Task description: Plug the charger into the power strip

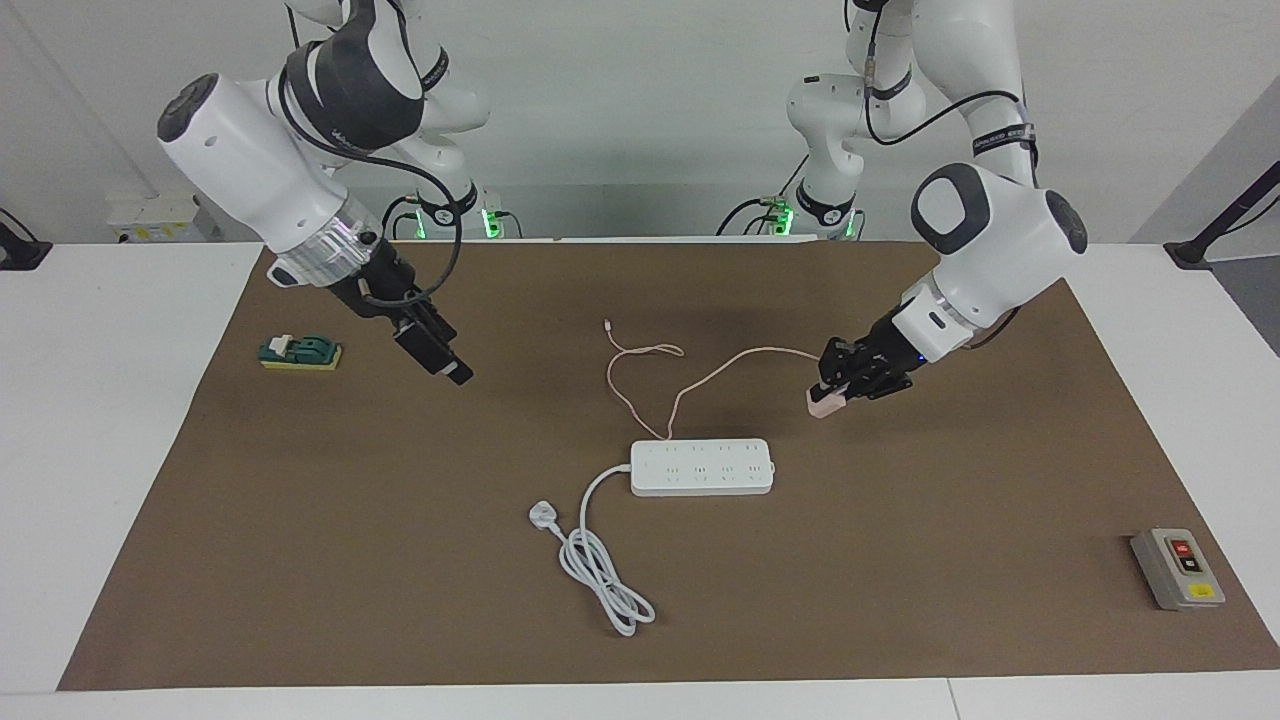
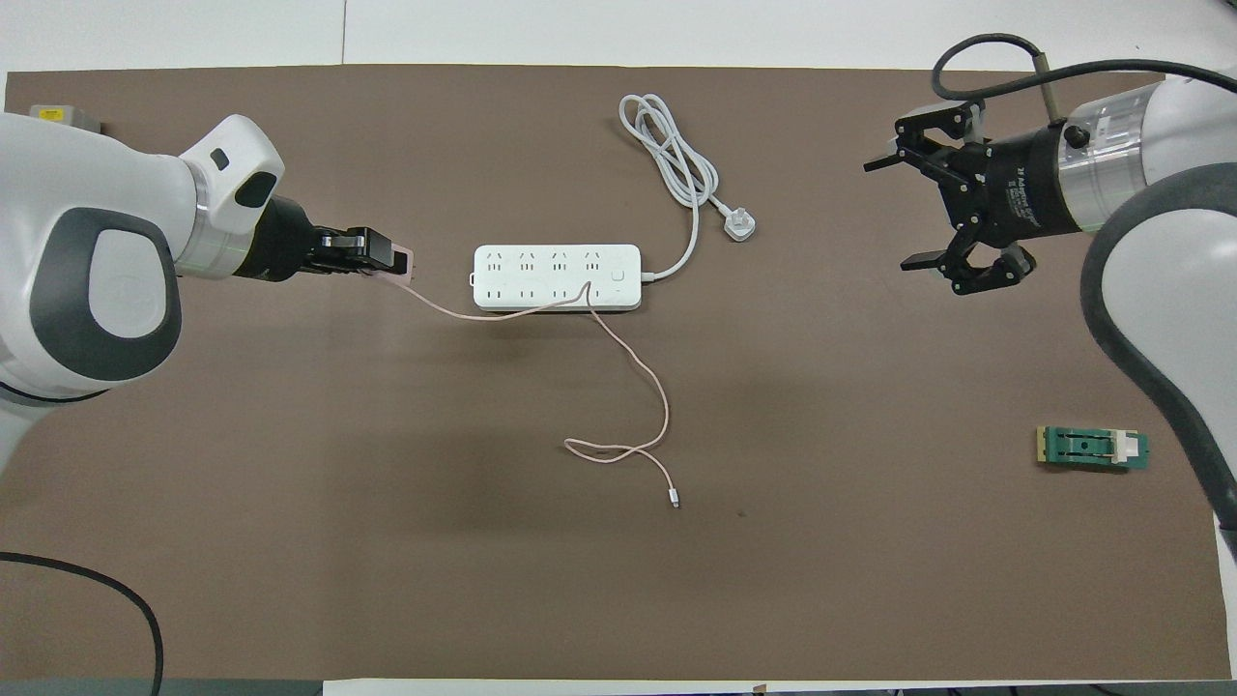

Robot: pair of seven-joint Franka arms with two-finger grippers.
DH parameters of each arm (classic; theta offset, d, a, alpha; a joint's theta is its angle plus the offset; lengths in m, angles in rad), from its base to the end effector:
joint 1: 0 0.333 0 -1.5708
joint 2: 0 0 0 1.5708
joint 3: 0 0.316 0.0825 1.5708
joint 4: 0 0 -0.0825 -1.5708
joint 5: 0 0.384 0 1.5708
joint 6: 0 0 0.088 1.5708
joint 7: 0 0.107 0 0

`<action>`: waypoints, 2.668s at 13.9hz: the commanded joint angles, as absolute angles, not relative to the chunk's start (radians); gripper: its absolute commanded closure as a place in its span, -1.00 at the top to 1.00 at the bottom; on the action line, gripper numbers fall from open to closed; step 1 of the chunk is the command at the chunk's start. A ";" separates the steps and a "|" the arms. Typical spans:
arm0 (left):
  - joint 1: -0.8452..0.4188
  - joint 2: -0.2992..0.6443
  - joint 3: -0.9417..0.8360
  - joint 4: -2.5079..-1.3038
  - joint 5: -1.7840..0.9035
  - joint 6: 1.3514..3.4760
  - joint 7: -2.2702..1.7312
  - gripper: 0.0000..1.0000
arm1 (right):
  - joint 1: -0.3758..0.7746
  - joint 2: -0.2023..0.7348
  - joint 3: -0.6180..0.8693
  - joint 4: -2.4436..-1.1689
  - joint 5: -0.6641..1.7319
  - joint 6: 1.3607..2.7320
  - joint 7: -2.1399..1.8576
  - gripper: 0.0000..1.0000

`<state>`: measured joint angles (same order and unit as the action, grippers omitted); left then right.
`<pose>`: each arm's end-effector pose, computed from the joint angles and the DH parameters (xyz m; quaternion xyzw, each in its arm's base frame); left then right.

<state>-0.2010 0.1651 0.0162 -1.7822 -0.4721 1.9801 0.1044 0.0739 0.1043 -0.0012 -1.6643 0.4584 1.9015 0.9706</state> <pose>0.5989 -0.1417 0.4690 0.9752 -0.0516 0.0074 0.2152 0.6066 0.0764 0.5571 -0.8497 0.4752 0.0532 0.2223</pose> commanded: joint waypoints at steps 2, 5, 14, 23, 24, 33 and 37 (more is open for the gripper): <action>-0.199 0.172 0.017 -1.671 -0.299 1.815 -0.070 -1.00 | 0.023 0.055 0.011 -1.675 0.381 1.826 0.748 1.00; -0.199 0.170 0.017 -1.670 -0.259 1.809 -0.153 -1.00 | 0.012 0.028 0.011 -1.677 0.280 1.787 0.521 1.00; -0.186 0.146 0.017 -1.670 -0.179 1.872 -0.394 -1.00 | 0.014 -0.069 -0.023 -1.677 0.084 1.649 0.037 1.00; -0.167 0.115 0.034 -1.687 -0.141 1.841 -0.918 -1.00 | 0.012 -0.155 -0.041 -1.683 0.035 1.460 -0.117 1.00; -0.175 0.114 0.026 -1.687 -0.061 1.851 -0.958 -1.00 | 0.011 -0.158 -0.041 -1.684 0.034 1.460 -0.118 1.00; -0.282 0.124 0.026 -1.709 -0.011 1.951 -1.545 -1.00 | -0.008 -0.152 -0.040 -1.681 0.020 1.500 -0.109 1.00; -0.359 0.144 0.025 -1.723 -0.009 1.953 -1.862 -1.00 | -0.009 -0.149 -0.040 -1.678 0.018 1.500 -0.115 1.00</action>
<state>-0.3181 0.1444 0.0143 -1.7111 -0.0325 1.9489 -1.7301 0.0070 -0.1452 -0.0486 -1.6690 0.0359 1.4821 -0.0927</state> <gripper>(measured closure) 0.683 0.000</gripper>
